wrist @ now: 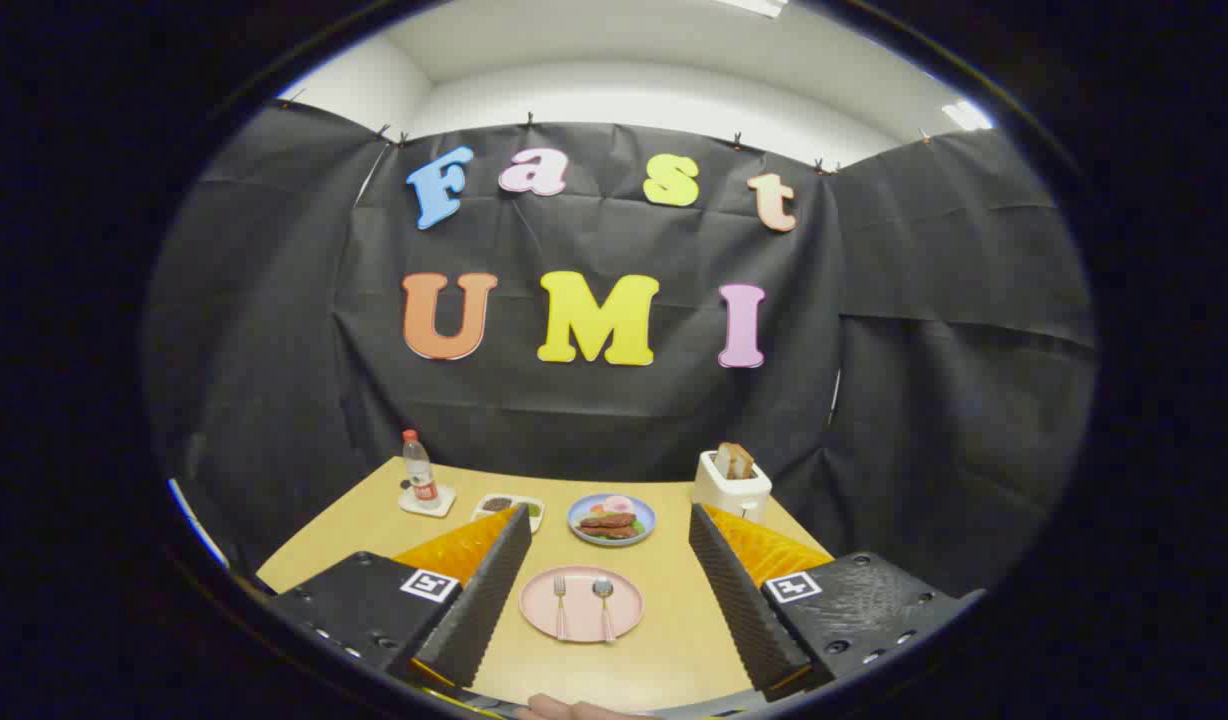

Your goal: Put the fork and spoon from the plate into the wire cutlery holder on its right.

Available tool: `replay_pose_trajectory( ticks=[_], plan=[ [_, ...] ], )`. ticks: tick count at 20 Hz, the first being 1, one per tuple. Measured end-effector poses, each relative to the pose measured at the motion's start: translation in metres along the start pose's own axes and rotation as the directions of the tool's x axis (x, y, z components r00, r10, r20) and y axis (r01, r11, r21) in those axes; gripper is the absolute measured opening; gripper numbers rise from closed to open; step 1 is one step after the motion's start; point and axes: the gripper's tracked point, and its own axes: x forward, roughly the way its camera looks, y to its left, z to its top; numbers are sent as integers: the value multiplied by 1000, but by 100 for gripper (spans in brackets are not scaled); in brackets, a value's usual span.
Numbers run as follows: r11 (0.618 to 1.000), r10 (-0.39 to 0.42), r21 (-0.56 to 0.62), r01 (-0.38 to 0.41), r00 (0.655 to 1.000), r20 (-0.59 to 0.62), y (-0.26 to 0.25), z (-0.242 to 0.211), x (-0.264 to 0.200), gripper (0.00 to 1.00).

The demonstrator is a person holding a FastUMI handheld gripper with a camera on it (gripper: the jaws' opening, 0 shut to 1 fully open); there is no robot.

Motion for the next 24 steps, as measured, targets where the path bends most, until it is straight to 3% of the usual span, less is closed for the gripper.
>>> replay_pose_trajectory(
  ticks=[13,20,24],
  plan=[
    [997,72,-34,-74,996,-54,-1,-44,51,95],
    [996,60,-49,-68,985,-159,-18,-102,93,95],
    [996,73,-35,-85,962,-264,-19,-145,125,95]
  ],
)
